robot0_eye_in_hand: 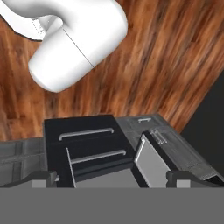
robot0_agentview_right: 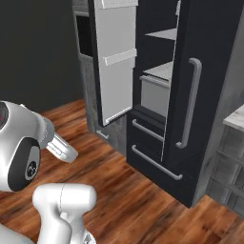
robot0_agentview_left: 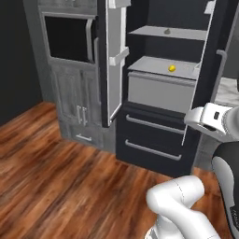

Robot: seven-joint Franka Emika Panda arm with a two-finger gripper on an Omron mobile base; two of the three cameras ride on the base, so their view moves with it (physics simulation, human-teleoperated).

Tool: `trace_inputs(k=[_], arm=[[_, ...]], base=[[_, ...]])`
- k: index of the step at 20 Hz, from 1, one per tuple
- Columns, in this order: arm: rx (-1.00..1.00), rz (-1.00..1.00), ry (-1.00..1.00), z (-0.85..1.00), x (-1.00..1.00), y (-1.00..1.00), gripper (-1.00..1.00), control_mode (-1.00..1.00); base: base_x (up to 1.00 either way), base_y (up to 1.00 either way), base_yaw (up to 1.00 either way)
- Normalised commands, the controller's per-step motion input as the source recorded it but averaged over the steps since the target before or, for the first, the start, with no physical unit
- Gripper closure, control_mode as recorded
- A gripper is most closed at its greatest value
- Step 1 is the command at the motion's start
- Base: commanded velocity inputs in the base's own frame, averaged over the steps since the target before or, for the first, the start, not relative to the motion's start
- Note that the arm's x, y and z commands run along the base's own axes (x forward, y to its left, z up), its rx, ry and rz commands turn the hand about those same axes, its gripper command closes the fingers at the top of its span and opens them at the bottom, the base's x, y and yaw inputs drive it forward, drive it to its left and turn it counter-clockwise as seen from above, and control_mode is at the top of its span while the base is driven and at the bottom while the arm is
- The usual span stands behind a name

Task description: Retrieve the bottle and the shaker from the cabinet and place them next to the mixing bowl on the counter. Then add garlic from the fridge to the mixing bowl.

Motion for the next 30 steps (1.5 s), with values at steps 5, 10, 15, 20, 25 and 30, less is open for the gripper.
trace_inputs(k=[5,10,15,20,25,30], arm=[[0.00,0.00,0.00,0.00,0.00,0.00,-1.00,1.00],[0.00,0.00,0.00,0.00,0.00,0.00,-1.00,1.00],[0.00,0.00,0.00,0.00,0.00,0.00,-1.00,1.00],[0.00,0.00,0.00,0.00,0.00,0.00,-1.00,1.00],[0.00,0.00,0.00,0.00,0.00,0.00,-1.00,1.00],[0.00,0.00,0.00,0.00,0.00,0.00,-1.00,1.00]], base=[[0.33,0.52,-0.28],[0.28,0.39,-0.26],[0.27,0.27,-0.27],[0.35,0.26,-0.30],[0.39,0.31,-0.30],[0.41,0.34,-0.29]])
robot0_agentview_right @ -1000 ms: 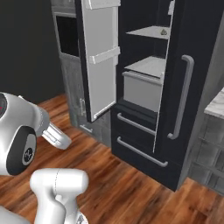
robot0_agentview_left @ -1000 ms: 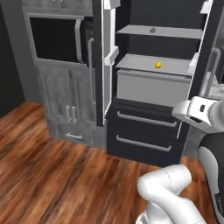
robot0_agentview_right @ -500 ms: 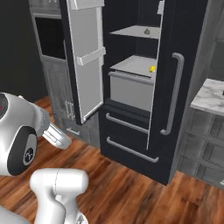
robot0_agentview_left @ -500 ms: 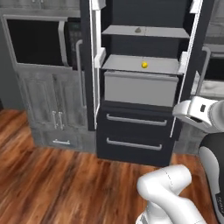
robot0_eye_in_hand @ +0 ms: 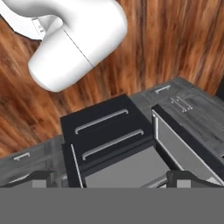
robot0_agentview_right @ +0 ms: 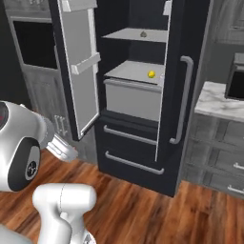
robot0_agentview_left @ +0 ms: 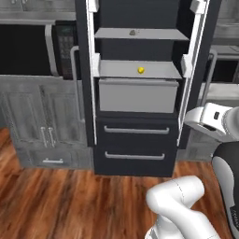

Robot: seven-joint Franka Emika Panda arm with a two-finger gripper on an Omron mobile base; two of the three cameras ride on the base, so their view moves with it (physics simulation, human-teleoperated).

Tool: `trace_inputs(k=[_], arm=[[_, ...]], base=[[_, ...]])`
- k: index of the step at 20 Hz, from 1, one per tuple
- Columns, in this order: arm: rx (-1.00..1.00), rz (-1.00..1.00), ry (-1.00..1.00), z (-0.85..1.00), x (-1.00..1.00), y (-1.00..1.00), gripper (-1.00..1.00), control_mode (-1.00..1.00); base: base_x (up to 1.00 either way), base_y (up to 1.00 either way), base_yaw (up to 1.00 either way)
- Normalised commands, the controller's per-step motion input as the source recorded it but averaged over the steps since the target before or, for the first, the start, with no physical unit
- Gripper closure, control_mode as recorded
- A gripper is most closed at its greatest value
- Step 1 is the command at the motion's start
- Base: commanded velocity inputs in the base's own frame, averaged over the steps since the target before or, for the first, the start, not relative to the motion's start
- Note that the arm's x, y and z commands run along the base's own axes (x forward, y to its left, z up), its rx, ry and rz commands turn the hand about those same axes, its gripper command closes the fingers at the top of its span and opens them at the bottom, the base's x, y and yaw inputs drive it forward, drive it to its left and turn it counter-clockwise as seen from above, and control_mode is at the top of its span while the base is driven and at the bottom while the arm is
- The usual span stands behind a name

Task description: Retrieve the bottle and the shaker from the cabinet and place them next to the mixing bowl on the counter. Then add garlic from the fridge to the mixing bowl.

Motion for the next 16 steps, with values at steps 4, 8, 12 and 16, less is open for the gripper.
trace_inputs(k=[4,8,12,16], arm=[[0.00,0.00,0.00,0.00,0.00,0.00,-1.00,1.00],[0.00,0.00,0.00,0.00,0.00,0.00,-1.00,1.00],[0.00,0.00,0.00,0.00,0.00,0.00,-1.00,1.00],[0.00,0.00,0.00,0.00,0.00,0.00,-1.00,1.00]], base=[[0.44,0.37,-0.29],[0.47,0.42,-0.29],[0.44,0.40,-0.29],[0.46,0.38,-0.28]])
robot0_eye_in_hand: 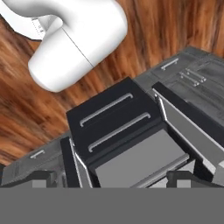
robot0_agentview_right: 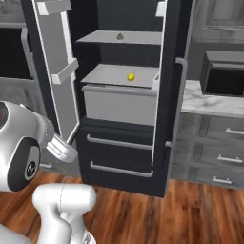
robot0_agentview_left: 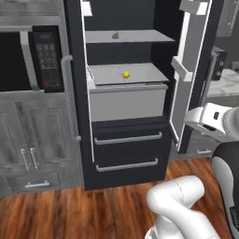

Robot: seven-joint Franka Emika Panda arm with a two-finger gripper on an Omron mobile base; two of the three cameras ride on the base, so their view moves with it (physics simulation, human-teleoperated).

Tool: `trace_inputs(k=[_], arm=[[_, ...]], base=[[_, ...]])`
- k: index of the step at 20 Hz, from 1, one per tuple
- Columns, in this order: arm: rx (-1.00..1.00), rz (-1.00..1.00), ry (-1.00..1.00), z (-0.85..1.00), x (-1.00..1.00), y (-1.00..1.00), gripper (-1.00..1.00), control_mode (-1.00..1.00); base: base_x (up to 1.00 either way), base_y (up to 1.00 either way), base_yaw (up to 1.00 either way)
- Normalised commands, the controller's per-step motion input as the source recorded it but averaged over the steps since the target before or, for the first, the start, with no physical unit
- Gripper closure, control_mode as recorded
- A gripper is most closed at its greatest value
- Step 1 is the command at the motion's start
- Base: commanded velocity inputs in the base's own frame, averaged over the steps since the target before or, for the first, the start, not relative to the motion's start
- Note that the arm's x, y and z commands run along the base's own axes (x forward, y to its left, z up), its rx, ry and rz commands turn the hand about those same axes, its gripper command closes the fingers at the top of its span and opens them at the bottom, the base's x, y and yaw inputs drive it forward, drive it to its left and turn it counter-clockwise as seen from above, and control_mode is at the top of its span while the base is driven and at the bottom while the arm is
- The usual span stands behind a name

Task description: Retrieve the bottle and the shaker from the cabinet and place them next to the mixing bowl on the counter. Then add garlic from the fridge to the mixing bowl.

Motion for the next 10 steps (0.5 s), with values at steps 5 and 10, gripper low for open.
trace_inputs(k=[5,10], arm=[[0.00,0.00,0.00,0.00,0.00,0.00,-1.00,1.00],[0.00,0.00,0.00,0.00,0.00,0.00,-1.00,1.00]], base=[[0.46,0.34,-0.26],[0.45,0.41,-0.26]])
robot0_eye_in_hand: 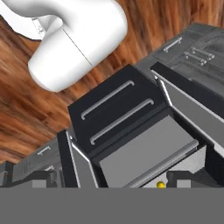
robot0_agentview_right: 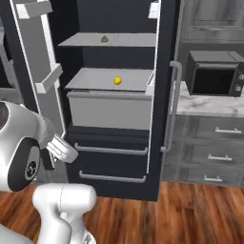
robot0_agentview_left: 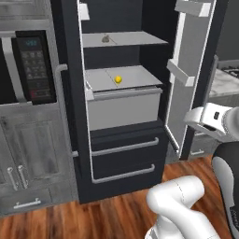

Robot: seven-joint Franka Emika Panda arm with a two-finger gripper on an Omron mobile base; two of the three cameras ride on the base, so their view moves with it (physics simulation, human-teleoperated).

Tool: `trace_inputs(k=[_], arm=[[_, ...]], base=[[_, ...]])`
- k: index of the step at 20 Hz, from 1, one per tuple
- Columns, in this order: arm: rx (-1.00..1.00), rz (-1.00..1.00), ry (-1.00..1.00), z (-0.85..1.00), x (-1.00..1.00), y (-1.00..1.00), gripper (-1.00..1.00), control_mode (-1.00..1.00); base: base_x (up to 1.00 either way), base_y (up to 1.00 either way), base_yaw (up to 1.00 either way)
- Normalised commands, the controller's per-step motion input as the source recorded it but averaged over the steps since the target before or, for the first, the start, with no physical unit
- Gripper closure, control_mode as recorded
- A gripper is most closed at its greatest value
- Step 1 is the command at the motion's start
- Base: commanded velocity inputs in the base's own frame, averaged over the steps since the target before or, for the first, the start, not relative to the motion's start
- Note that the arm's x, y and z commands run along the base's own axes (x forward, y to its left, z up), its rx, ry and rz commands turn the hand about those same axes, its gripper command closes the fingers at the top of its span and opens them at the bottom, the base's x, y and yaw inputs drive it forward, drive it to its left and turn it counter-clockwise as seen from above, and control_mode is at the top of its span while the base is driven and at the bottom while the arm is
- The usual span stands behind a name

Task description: Retrieve the bottle and the shaker from the cabinet and place them next to the mixing bowl on the counter. Then add garlic from the fridge to the mixing bowl.

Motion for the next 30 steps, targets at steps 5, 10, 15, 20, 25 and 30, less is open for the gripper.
trace_inputs(k=[5,10,15,20,25,30], arm=[[0.00,0.00,0.00,0.00,0.00,0.00,-1.00,1.00],[0.00,0.00,0.00,0.00,0.00,0.00,-1.00,1.00],[0.00,0.00,0.00,0.00,0.00,0.00,-1.00,1.00],[0.00,0.00,0.00,0.00,0.00,0.00,-1.00,1.00],[0.00,0.00,0.00,0.00,0.00,0.00,-1.00,1.00],[0.00,0.00,0.00,0.00,0.00,0.00,-1.00,1.00]], base=[[0.42,0.41,-0.22],[0.43,0.48,-0.17],[0.41,0.45,-0.16],[0.44,0.07,-0.04],[0.34,0.00,0.00],[0.32,0.00,0.00]])
